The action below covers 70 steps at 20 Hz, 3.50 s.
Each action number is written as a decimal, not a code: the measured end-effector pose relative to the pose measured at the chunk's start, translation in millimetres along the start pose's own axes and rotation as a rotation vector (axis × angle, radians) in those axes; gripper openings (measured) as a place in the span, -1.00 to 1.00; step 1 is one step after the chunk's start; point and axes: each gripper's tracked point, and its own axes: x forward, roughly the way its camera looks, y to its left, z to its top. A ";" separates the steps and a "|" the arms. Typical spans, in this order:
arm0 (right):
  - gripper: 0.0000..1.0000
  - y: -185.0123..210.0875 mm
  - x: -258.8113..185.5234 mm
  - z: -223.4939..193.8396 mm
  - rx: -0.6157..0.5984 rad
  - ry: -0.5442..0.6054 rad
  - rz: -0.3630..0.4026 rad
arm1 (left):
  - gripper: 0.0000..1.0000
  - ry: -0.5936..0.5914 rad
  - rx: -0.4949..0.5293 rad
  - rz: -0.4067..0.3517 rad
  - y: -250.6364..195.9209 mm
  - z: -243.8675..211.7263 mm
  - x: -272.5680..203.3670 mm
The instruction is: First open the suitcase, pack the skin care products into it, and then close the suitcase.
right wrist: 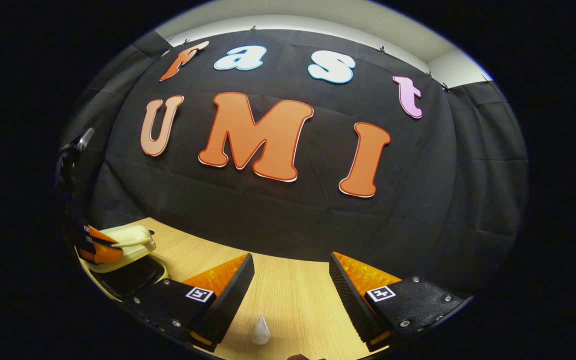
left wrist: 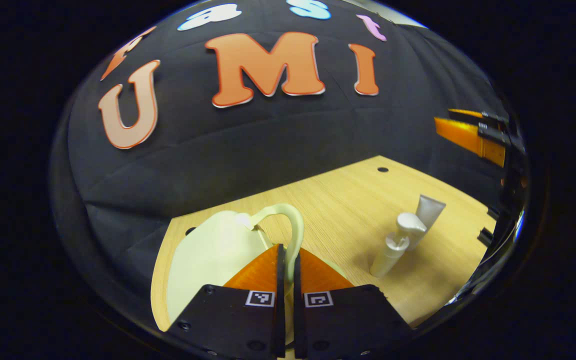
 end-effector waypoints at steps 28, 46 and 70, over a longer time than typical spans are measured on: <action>0.91 98.1 15.3 36.7 0.014 -0.024 0.034 | -0.87 -0.082 -0.464 0.359 327.5 -69.0 -87.1; 0.91 122.1 10.4 35.9 -0.005 0.016 0.035 | -0.74 0.249 -0.662 0.501 374.0 -273.0 -54.1; 0.92 12.7 -12.2 -24.3 0.035 0.057 0.082 | 0.95 -0.174 -0.176 0.188 76.6 3.7 -17.1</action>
